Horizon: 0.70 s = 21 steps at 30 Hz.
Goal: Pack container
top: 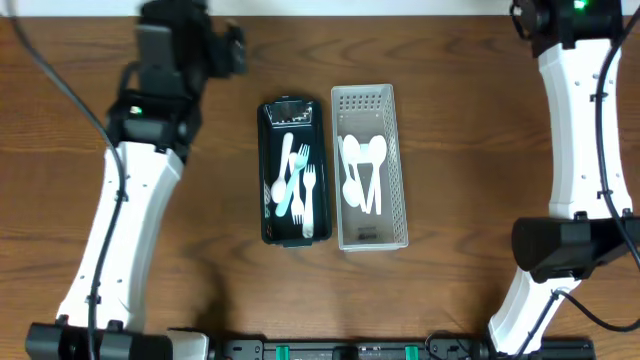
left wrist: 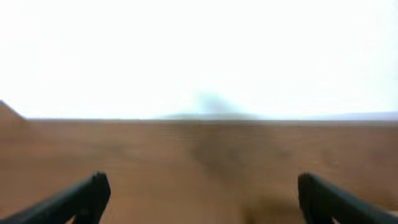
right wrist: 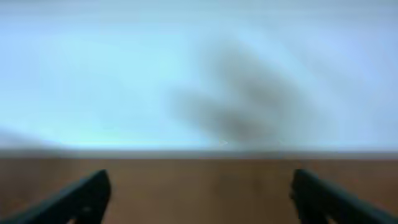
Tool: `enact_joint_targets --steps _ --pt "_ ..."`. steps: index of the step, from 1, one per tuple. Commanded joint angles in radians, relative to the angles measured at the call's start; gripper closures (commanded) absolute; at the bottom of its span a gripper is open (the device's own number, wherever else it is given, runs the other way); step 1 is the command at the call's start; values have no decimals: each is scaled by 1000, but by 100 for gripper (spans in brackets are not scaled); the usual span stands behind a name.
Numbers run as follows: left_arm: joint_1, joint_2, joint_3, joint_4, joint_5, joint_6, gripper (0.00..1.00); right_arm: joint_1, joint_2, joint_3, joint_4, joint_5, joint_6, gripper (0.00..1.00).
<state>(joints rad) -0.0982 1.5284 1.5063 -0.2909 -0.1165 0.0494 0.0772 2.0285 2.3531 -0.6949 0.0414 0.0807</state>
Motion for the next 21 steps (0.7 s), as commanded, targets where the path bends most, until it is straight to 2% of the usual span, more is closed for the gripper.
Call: enact_joint_targets --steps 1,5,11,15,21 --pt "66 46 7 58 -19 -5 2 9 13 8 105 -4 0 1" --pt "111 64 0 19 -19 -5 2 3 8 8 155 -4 -1 1" --pt "125 23 -45 13 48 -10 2 -20 -45 -13 -31 -4 1 1" --pt "125 -40 -122 51 95 -72 2 -48 -194 -233 -1 32 38 1" --pt "125 -190 -328 227 109 -93 2 -64 -539 -811 271 132 38 1"
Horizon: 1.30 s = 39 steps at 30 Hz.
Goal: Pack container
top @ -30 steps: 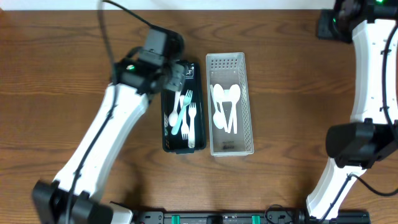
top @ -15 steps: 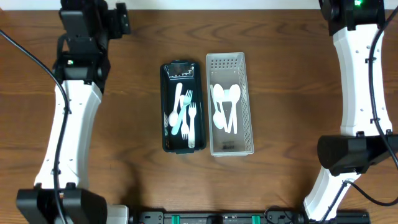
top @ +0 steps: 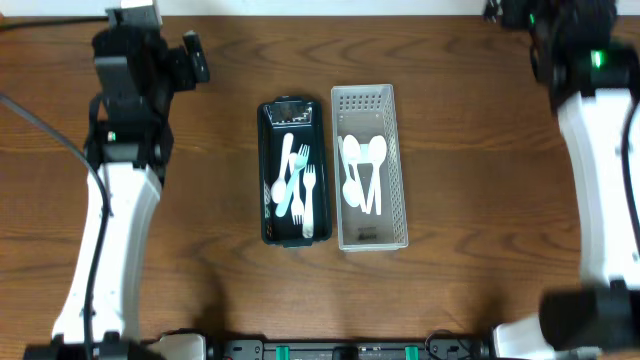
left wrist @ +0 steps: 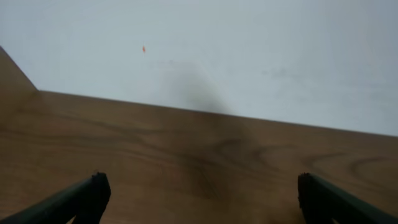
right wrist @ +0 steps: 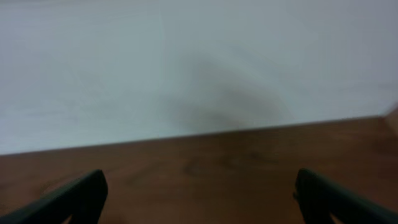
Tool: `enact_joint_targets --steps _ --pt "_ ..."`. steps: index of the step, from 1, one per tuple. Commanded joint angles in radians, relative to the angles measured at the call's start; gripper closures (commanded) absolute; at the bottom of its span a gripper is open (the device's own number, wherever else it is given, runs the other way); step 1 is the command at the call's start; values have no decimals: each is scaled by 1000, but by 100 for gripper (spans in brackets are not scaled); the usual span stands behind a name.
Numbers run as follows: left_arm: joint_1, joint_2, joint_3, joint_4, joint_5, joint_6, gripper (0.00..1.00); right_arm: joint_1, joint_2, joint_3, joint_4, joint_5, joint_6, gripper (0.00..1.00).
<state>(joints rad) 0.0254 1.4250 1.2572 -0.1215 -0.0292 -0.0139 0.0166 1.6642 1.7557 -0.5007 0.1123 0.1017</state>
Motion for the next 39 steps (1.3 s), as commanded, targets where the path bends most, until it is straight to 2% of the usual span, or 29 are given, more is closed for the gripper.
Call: enact_joint_targets --steps 1,6,8,12,15,19,23,31,39 --pt "1 -114 -115 88 22 -30 2 -5 -230 -304 140 60 17 1" --pt "-11 -290 -327 282 22 -29 2 -3 -528 -729 488 68 16 1" --pt "-22 -377 -411 354 22 -29 2 -3 -627 -845 566 68 16 1" --pt "-55 -573 -570 458 21 -7 2 -3 -818 -1043 623 72 16 1" --pt "-66 -731 -658 402 21 -2 2 -2 -956 -1165 621 83 16 1" --pt "-66 -903 -724 176 16 5 2 -2 -1093 -1238 528 103 16 1" --pt "-66 -1017 -772 96 11 55 2 -2 -1163 -1246 435 108 17 1" --pt "-66 -1057 -774 -14 11 73 2 -2 -1167 -1246 321 108 17 1" --pt "-66 -1055 -774 -195 11 74 2 -2 -1167 -1246 39 108 17 1"
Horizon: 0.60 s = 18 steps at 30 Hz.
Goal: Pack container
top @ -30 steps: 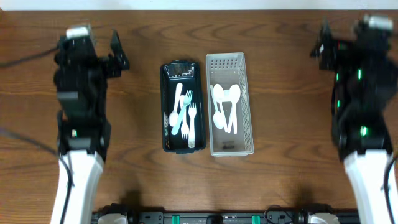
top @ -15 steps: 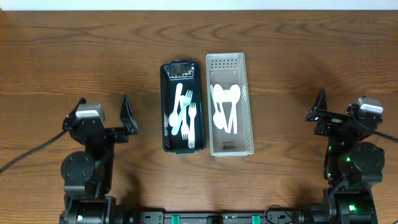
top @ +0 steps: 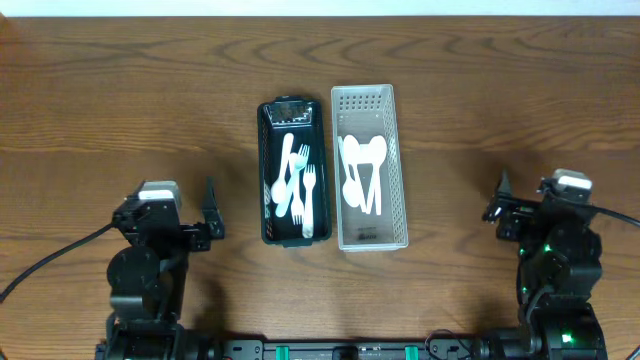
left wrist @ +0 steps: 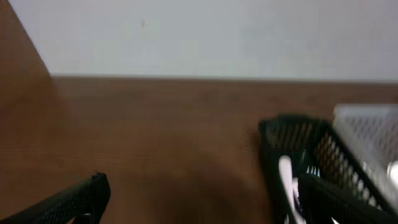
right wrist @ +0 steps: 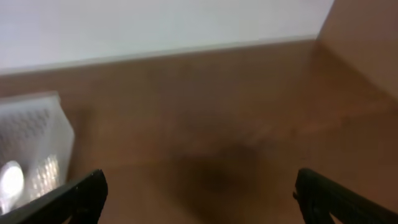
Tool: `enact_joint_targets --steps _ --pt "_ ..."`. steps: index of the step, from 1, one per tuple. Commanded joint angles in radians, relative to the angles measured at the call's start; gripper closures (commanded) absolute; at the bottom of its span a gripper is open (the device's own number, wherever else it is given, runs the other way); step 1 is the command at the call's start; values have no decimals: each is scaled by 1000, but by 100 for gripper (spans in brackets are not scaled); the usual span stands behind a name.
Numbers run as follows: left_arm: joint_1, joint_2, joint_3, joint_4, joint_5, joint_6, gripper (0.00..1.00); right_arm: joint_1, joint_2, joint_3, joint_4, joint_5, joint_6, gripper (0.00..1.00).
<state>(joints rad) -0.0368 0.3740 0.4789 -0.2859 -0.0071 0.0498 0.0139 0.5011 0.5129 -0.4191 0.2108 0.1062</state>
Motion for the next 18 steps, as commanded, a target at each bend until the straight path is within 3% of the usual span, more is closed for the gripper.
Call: enact_joint_targets --steps 1,11,18 --pt "-4 -4 5 -60 -11 10 2 0 -3 -3 -92 10 12 1" --pt "-4 -4 5 -330 -11 10 2 0 -4 -3 -455 10 12 1" --pt "-4 -4 5 -490 -11 10 2 7 -51 -3 -569 10 12 1"
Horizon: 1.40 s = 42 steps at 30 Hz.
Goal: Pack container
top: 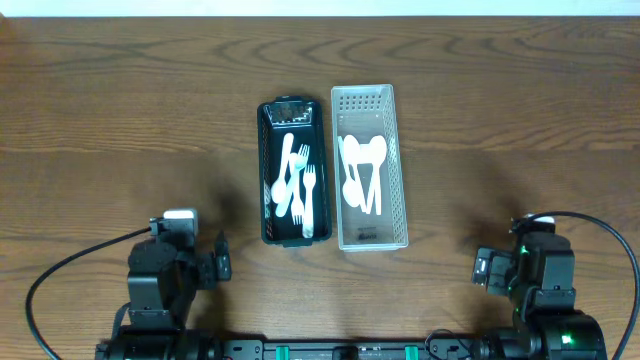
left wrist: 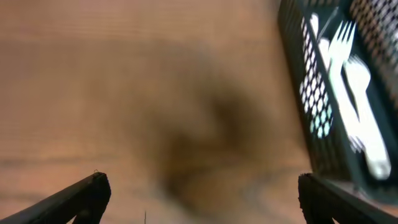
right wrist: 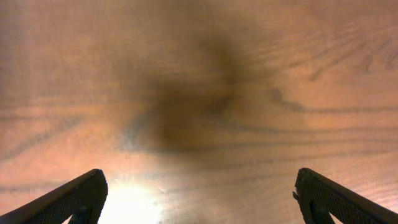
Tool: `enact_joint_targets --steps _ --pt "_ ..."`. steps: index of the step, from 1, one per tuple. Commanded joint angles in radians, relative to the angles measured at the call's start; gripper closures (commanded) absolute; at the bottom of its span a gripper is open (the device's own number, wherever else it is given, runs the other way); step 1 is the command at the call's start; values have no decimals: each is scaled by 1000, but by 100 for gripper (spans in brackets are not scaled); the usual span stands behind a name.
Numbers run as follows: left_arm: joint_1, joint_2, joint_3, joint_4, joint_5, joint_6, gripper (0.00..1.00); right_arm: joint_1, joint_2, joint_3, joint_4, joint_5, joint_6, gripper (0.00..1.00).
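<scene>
A black mesh tray (top: 290, 172) at the table's middle holds white plastic forks, a knife and a spoon. Beside it on the right a white perforated basket (top: 370, 165) holds several white spoons. The black tray (left wrist: 336, 93) with its white cutlery also shows at the right of the left wrist view. My left gripper (left wrist: 199, 196) stands open over bare wood near the front left, apart from the tray. My right gripper (right wrist: 199, 196) is open over bare wood at the front right, with neither container in its view.
The brown wooden table (top: 480, 120) stretches around both containers. My left arm (top: 165, 275) and right arm (top: 535, 275) are folded low at the front edge, each with a black cable looping beside it.
Both arms have drawn back further toward the front edge and now point down at the table. Both grippers remain open. The cutlery in the containers is unchanged.
Both arms were first stretched toward the far corners, grippers open and facing the white wall. Later they were folded back near the front edge, left and right of the containers. Now they sit lower still, looking down at wood. The cutlery has not moved.
</scene>
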<state>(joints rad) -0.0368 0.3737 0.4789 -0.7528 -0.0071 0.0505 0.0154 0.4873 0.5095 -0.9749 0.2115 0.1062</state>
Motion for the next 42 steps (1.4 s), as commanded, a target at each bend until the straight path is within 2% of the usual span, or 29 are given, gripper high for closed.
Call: enact_joint_targets --steps 1,12,14,17,25,28,30,42 --pt "-4 -3 5 -40 -11 9 2 6 -59 0 -19 9 12 1" --pt "-4 -3 5 -81 -11 9 2 92 -430 -1 -38 -7 6 1" --pt "-4 -3 5 -81 -11 9 2 106 -478 -11 10 -40 5 1" --pt "-4 -3 5 -81 -11 9 2 117 -479 -63 191 -45 -19 1" --pt "-4 -3 5 -81 -11 9 2 130 -482 -393 845 -50 -173 1" --pt "-4 -3 5 -81 -11 9 2 130 -482 -492 954 -35 -163 1" --pt "-4 -3 5 -81 -11 9 2 130 -483 -503 909 -48 -157 1" --pt "-4 -3 5 -81 -11 9 2 126 -482 -504 916 -44 -167 1"
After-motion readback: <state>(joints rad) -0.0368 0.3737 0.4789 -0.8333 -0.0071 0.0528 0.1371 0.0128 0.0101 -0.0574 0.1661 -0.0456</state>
